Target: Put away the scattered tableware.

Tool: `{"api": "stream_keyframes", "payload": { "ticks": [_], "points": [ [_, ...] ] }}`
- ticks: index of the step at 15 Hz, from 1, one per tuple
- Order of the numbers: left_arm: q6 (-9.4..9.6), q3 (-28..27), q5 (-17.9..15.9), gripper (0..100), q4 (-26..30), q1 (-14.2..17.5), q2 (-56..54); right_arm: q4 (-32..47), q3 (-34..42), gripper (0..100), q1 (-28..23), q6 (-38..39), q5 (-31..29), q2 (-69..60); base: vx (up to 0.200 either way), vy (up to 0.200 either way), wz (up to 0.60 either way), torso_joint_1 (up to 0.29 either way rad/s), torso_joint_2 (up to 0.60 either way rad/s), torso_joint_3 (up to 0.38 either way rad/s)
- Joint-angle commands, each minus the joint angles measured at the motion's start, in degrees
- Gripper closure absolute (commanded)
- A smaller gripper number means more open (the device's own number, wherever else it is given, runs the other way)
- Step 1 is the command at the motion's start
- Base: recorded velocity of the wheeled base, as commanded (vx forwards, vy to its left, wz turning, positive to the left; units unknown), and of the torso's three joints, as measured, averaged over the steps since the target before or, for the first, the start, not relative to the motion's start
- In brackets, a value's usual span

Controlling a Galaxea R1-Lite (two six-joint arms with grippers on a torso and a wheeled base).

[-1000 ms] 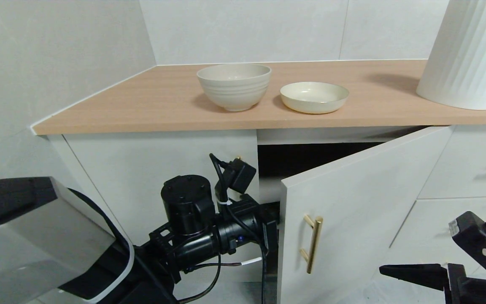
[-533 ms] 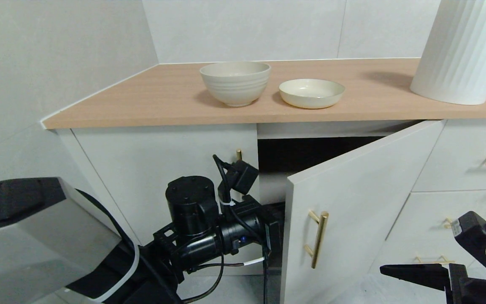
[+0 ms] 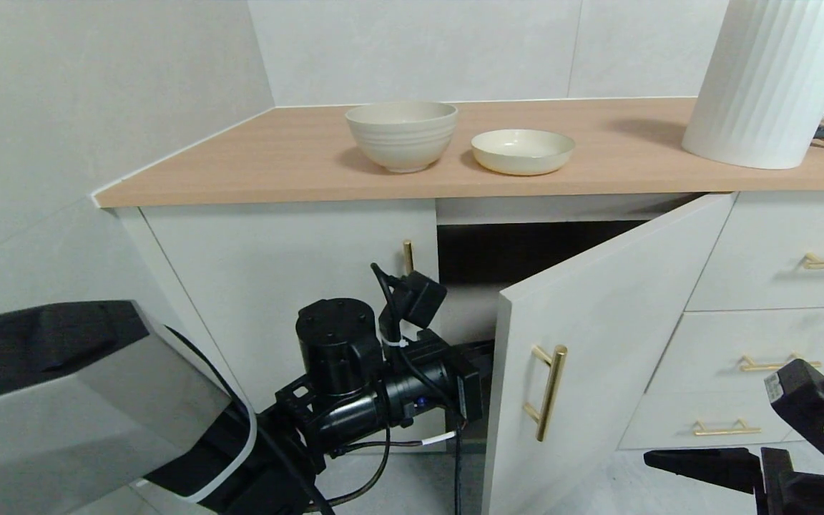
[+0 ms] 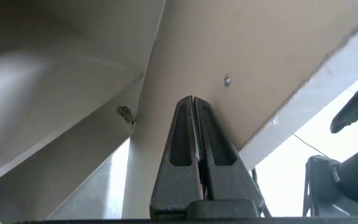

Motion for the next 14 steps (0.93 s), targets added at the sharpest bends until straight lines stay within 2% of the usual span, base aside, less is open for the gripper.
{"api": "stream_keyframes", "payload": {
  "ticks": [1,3,7,10,14],
  "points": [
    [-0.04,-0.39,-0.07,100,-0.01,-0.01,0.11,-0.03,0.01,0,0.02,0.01,0.04,0.45,0.0,0.0,0.0,0.0,0.0,0.0],
    [-0.04,-0.65,-0.07,100,-0.01,-0.01,0.29,-0.03,0.01,0,0.02,0.01,0.04,0.45,0.0,0.0,0.0,0.0,0.0,0.0],
    [-0.13,-1.7,0.02,100,-0.01,-0.01,1.7,-0.03,0.01,0,0.02,0.01,0.04,0.45,-0.2,0.0,0.0,0.008,0.0,0.002],
    [-0.13,-3.81,0.46,100,-1.94,-0.01,5.12,-0.03,0.1,0,0.02,0.01,0.04,0.45,0.0,0.0,0.0,0.0,0.0,0.0],
    [0.05,-8.12,5.73,100,-2.47,-0.01,9.34,-0.03,0.1,0,0.02,0.01,0.12,0.27,0.0,0.0,0.0,0.0,0.0,0.0]
  ]
}}
